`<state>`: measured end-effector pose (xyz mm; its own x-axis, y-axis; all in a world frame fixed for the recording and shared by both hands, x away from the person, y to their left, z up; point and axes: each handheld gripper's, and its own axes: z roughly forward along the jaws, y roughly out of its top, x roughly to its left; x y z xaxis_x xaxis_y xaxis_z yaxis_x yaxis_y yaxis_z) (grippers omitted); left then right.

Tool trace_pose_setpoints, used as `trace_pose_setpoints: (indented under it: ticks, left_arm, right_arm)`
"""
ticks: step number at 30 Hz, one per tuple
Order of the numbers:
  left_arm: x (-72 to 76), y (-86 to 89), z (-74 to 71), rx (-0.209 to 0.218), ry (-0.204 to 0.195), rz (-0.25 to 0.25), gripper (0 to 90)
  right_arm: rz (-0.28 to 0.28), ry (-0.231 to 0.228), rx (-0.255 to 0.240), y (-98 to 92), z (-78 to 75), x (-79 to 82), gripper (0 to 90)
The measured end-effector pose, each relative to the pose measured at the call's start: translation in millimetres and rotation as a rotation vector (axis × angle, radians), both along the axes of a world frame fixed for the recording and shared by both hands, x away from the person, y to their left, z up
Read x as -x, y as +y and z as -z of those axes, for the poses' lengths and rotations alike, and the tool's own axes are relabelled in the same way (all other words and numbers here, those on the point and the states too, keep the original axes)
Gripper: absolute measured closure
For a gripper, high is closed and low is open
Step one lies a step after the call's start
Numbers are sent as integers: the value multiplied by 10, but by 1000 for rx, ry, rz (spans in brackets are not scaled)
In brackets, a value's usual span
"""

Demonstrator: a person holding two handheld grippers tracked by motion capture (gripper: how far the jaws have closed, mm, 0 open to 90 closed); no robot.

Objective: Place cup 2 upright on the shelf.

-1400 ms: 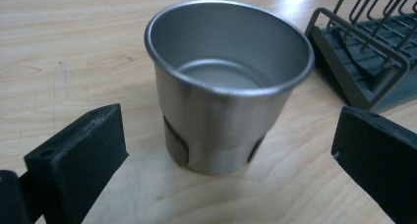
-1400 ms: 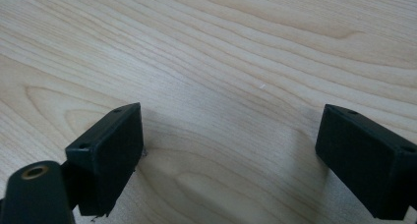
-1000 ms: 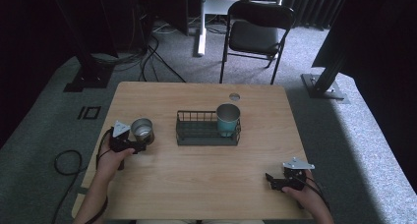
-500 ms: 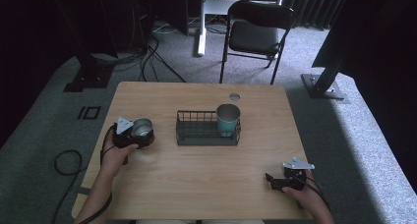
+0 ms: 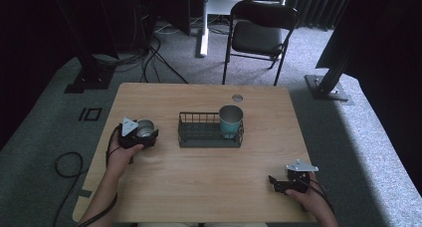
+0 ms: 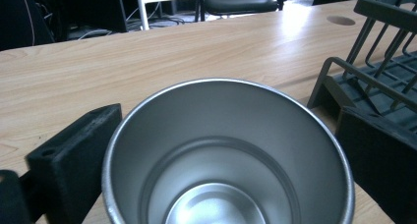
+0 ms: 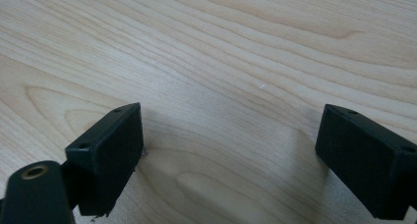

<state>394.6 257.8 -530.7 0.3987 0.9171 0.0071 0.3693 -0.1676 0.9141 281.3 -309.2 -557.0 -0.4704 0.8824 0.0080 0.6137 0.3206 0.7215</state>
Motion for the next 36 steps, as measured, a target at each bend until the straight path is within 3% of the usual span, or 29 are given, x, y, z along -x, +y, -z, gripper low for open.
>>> trace_pose_setpoints:
  ticks: [4,9,13,26,36]
  left_arm:
    - [10,2,-27,7,-29,-29,118]
    - [12,8,-54,-10,-25,-21,139]
    - [20,36,-119,22,-33,-18,140]
    - [31,12,-361,64,-35,40,141]
    - [27,-50,-628,81,-83,73,140]
  right_arm:
    - [0,0,0,0,0,0,104]
    - [0,0,0,0,0,0,104]
    - [0,0,0,0,0,0,104]
    - [0,-1,0,0,0,0,104]
    - [0,0,1,0,0,1,104]
